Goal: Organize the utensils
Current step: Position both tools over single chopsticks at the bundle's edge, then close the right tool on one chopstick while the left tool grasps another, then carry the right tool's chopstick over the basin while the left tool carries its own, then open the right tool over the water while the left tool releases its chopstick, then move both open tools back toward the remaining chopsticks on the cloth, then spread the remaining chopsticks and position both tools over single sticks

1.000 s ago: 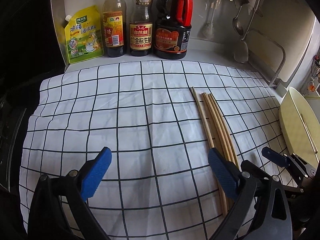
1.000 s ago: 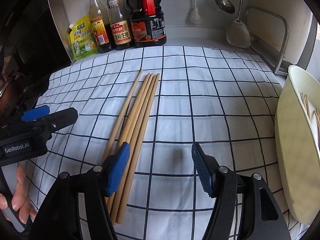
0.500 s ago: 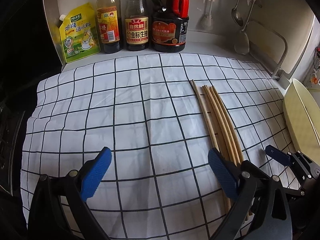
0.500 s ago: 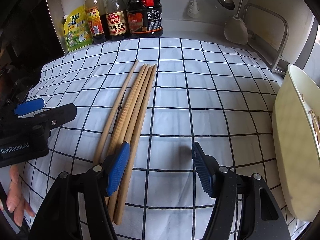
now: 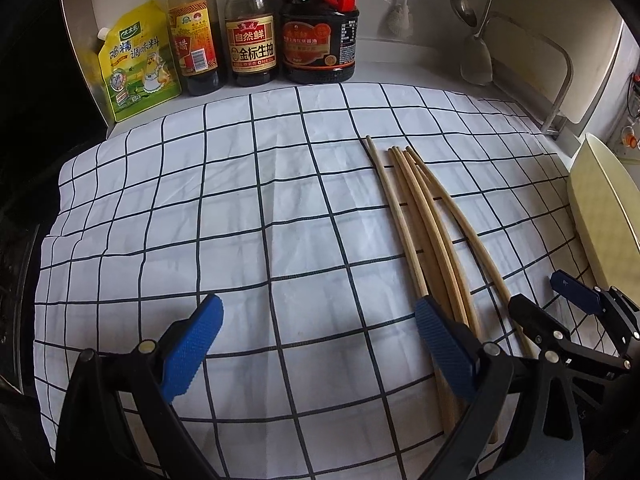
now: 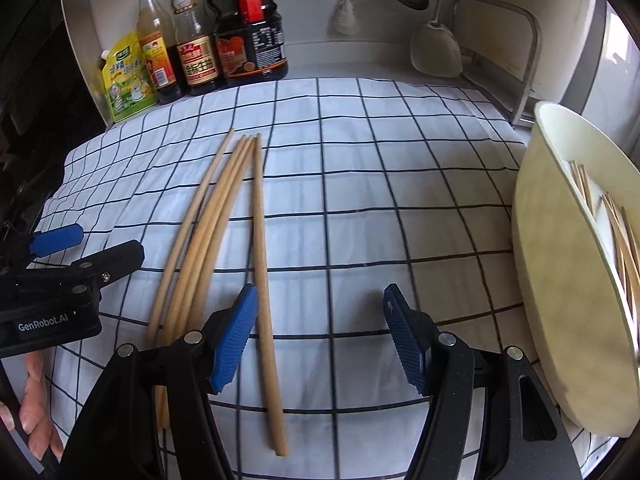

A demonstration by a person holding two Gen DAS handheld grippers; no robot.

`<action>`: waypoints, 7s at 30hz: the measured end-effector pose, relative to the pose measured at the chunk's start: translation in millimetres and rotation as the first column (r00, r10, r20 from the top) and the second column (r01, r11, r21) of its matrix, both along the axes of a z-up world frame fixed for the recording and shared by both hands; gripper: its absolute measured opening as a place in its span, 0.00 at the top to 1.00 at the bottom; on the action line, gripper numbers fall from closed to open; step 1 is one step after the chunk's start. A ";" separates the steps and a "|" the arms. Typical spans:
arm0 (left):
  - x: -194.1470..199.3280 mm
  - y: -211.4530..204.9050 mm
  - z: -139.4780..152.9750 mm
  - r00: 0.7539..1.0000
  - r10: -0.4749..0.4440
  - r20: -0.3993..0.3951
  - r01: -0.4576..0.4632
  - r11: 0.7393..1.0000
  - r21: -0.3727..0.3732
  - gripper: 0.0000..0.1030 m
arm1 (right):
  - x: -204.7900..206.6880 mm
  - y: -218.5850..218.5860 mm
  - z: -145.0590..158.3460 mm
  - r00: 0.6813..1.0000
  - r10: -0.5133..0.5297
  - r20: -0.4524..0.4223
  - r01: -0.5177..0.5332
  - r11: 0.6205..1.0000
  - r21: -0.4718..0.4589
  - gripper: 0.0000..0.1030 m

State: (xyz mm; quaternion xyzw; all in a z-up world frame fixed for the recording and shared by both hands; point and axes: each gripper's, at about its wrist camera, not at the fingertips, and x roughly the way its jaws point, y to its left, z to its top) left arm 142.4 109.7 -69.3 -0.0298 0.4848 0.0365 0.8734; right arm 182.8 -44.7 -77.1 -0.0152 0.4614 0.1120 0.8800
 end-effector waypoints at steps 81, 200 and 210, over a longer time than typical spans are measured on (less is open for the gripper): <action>3.8 -93.2 81.8 0.937 -0.309 0.160 0.339 0.916 -0.215 0.93 | -56.1 -95.2 94.7 0.964 -0.162 0.211 0.124 0.975 0.184 0.94; -13.3 12.3 17.1 0.981 -0.028 0.191 0.029 1.000 -0.007 0.06 | -32.2 43.9 12.6 0.996 0.037 0.086 -0.032 0.998 -0.057 0.47; -9.9 14.0 12.8 0.985 -0.007 0.172 0.009 1.000 -0.010 0.06 | -32.3 54.2 0.7 0.998 0.039 0.052 -0.033 0.993 -0.111 0.47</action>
